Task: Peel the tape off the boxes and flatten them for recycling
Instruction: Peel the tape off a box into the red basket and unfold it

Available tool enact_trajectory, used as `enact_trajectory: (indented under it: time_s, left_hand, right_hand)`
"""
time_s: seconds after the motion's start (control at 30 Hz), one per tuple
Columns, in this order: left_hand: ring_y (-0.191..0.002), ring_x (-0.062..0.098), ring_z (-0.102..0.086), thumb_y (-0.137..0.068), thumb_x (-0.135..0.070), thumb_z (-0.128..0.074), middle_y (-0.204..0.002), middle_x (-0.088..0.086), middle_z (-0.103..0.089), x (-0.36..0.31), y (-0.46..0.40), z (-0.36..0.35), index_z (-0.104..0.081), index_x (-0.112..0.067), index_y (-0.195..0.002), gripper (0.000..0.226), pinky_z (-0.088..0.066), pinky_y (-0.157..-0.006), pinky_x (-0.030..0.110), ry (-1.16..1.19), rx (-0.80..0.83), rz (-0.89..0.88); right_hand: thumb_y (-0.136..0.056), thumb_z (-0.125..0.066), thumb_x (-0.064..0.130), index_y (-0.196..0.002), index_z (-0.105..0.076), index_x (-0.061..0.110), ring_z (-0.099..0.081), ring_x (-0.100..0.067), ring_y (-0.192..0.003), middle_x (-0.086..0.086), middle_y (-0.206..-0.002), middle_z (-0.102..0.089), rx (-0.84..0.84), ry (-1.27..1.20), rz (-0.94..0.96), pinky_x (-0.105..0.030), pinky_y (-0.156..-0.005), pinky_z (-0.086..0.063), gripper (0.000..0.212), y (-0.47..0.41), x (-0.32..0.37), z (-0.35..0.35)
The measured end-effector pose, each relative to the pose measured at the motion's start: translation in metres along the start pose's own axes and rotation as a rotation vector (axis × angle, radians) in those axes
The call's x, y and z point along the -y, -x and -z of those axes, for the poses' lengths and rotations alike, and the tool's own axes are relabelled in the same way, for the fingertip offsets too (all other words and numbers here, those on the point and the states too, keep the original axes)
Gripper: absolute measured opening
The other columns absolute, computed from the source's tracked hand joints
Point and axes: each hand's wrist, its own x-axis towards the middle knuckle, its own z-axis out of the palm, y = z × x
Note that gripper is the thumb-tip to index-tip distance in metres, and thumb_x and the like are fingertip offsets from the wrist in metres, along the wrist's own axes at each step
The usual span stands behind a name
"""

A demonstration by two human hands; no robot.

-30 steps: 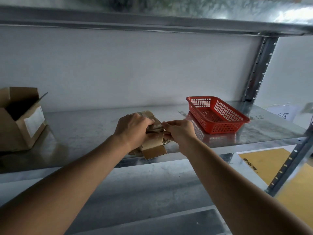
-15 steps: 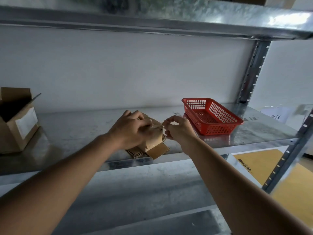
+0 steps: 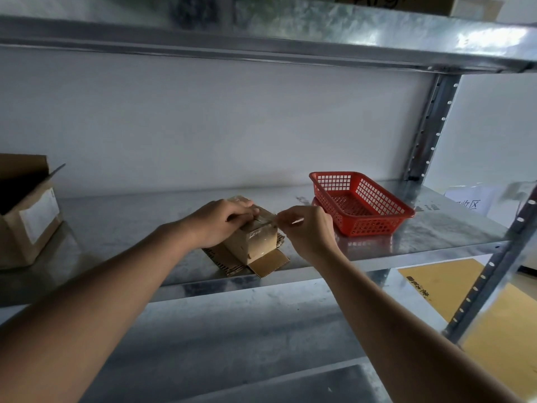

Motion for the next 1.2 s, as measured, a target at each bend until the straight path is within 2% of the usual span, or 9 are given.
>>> enact_trajectory:
  time_s: [0.1, 0.2, 0.33, 0.47, 0.7, 0.9, 1.03, 1.1, 1.2]
  left_hand:
    - [-0.152, 0.008, -0.028, -0.108, -0.032, -0.050, -0.163, -0.007, -0.039, 0.001, 0.000, -0.001, -0.060, -0.031, -0.143, 0.037, -0.016, -0.125, 0.027, -0.001, 0.000, 0.009]
    - [-0.152, 0.010, -0.029, -0.108, -0.037, -0.049, -0.162, -0.009, -0.039, 0.001, -0.001, -0.004, -0.059, -0.034, -0.143, 0.037, -0.017, -0.124, 0.028, -0.008, -0.019, 0.025]
    - [-0.151, 0.013, -0.032, -0.106, -0.043, -0.047, -0.161, -0.007, -0.041, 0.002, -0.002, -0.008, -0.059, -0.033, -0.144, 0.041, -0.020, -0.125, 0.031, -0.017, -0.044, 0.028]
    - [-0.151, 0.012, -0.032, -0.106, -0.046, -0.047, -0.161, -0.008, -0.042, 0.003, -0.004, -0.009, -0.058, -0.034, -0.145, 0.042, -0.021, -0.127, 0.035, -0.015, -0.044, 0.032]
    - [-0.151, 0.010, -0.031, -0.107, -0.046, -0.046, -0.161, -0.010, -0.042, 0.005, -0.002, -0.009, -0.060, -0.037, -0.143, 0.039, -0.019, -0.121, 0.025, -0.021, -0.051, 0.000]
    - [-0.151, 0.012, -0.032, -0.107, -0.051, -0.042, -0.163, -0.010, -0.039, 0.005, -0.005, -0.007, -0.058, -0.037, -0.144, 0.043, -0.023, -0.126, 0.039, -0.043, -0.022, 0.027]
    - [-0.151, 0.010, -0.033, -0.107, -0.051, -0.044, -0.161, -0.009, -0.042, 0.005, -0.003, -0.010, -0.057, -0.033, -0.146, 0.045, -0.022, -0.126, 0.037, 0.040, -0.034, 0.031]
    - [-0.152, 0.009, -0.029, -0.106, -0.050, -0.044, -0.162, -0.009, -0.040, 0.006, -0.004, -0.009, -0.056, -0.031, -0.147, 0.047, -0.018, -0.128, 0.037, 0.054, -0.022, 0.033]
    - [-0.155, 0.008, -0.021, -0.110, -0.034, -0.044, -0.165, -0.010, -0.033, 0.006, -0.005, -0.006, -0.055, -0.033, -0.147, 0.039, -0.010, -0.127, 0.030, 0.057, 0.027, 0.028]
  right_hand:
    - [-0.083, -0.087, 0.027, -0.109, -0.080, 0.019, -0.069, -0.002, -0.072, 0.004, -0.087, -0.079, 0.036, 0.049, 0.022, -0.005, -0.062, -0.042, 0.028, 0.000, -0.003, -0.005]
    - [-0.083, -0.085, 0.018, -0.101, -0.083, 0.021, -0.064, 0.000, -0.067, 0.003, -0.086, -0.079, -0.029, 0.094, 0.106, -0.005, -0.061, -0.041, 0.019, -0.002, -0.004, -0.007]
    - [-0.083, -0.083, 0.009, -0.093, -0.084, 0.020, -0.069, -0.009, -0.077, 0.001, -0.089, -0.078, -0.076, 0.062, 0.217, -0.024, -0.074, -0.055, 0.015, 0.000, -0.001, -0.006]
    - [-0.086, -0.080, 0.008, -0.091, -0.085, 0.020, -0.070, -0.010, -0.077, 0.002, -0.090, -0.077, -0.059, 0.048, 0.250, -0.030, -0.075, -0.057, 0.014, 0.002, 0.000, -0.008]
    - [-0.091, -0.073, 0.008, -0.091, -0.082, 0.010, -0.067, -0.022, -0.076, -0.006, -0.087, -0.072, -0.013, -0.160, 0.055, -0.044, -0.076, -0.057, 0.010, 0.006, -0.001, -0.015]
    - [-0.092, -0.074, 0.007, -0.095, -0.081, 0.012, -0.065, -0.013, -0.075, 0.002, -0.087, -0.067, -0.005, -0.181, 0.187, -0.030, -0.068, -0.054, 0.009, 0.014, 0.012, -0.020]
    - [-0.096, -0.069, 0.010, -0.089, -0.073, 0.016, -0.073, -0.023, -0.076, -0.002, -0.084, -0.074, 0.061, -0.322, -0.026, -0.053, -0.075, -0.061, 0.010, 0.010, 0.012, -0.015]
    - [-0.094, -0.072, 0.015, -0.099, -0.075, 0.020, -0.075, -0.020, -0.070, 0.001, -0.083, -0.076, -0.006, -0.319, -0.056, -0.053, -0.074, -0.062, 0.007, 0.010, 0.008, -0.011]
    - [-0.089, -0.079, 0.026, -0.130, -0.066, 0.030, -0.075, -0.009, -0.068, 0.007, -0.081, -0.078, -0.037, -0.292, -0.091, -0.037, -0.073, -0.063, 0.043, 0.010, 0.007, -0.006]
